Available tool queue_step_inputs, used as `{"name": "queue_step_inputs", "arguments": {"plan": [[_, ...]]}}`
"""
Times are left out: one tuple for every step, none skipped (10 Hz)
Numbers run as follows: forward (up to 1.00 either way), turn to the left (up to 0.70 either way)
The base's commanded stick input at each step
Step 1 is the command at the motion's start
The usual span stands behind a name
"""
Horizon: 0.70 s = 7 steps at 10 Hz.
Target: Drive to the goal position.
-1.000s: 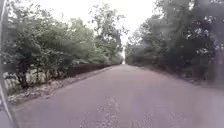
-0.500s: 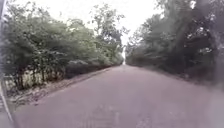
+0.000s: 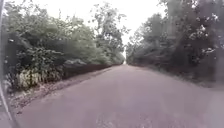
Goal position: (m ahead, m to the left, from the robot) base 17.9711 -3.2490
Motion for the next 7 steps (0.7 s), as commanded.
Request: {"name": "queue_step_inputs", "arguments": {"plan": [[0.7, 0.02], [0.7, 0.0], [0.7, 0.02], [0.7, 0.01], [0.7, 0.0], [0.7, 0.02], [0.7, 0.02]]}}
